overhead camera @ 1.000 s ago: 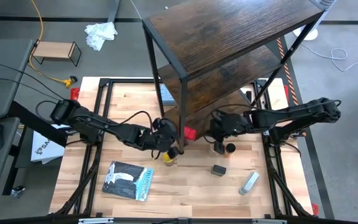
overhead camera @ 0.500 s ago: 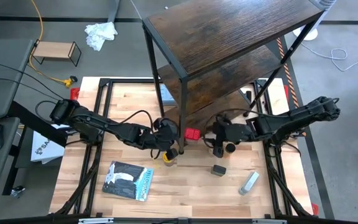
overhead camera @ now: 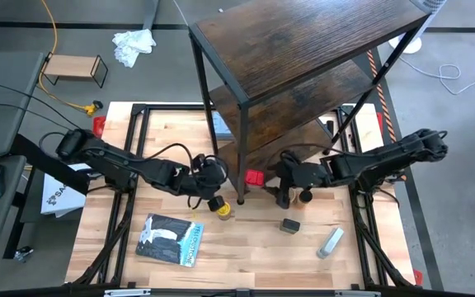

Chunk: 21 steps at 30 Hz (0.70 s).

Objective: Shelf spices
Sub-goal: Remove the red seasoning can from the shelf

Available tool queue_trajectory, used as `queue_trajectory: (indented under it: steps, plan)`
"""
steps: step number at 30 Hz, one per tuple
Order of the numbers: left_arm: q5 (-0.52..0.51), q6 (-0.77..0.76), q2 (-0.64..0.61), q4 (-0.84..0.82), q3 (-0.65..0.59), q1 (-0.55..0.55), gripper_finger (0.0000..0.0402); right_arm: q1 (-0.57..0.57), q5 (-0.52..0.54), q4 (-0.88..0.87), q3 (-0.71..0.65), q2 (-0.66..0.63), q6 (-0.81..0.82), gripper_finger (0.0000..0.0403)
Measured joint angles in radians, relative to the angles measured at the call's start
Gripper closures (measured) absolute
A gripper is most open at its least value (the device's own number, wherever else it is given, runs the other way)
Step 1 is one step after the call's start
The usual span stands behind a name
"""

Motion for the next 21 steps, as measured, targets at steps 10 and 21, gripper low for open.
queue_trajectory:
  steps: [10, 21]
  plan:
    - [0.012, -0.034, -0.004, -0.017, 0.000, -0.010, 0.0401, -0.046, -0.073, 0.045, 0.000, 0.046, -0.050, 0.0084]
    - [0.083, -0.037, -0.016, -0.017, 0.000, -0.021, 0.0401, -0.074, -0.136, 0.091, 0.000, 0.125, -0.037, 0.0084]
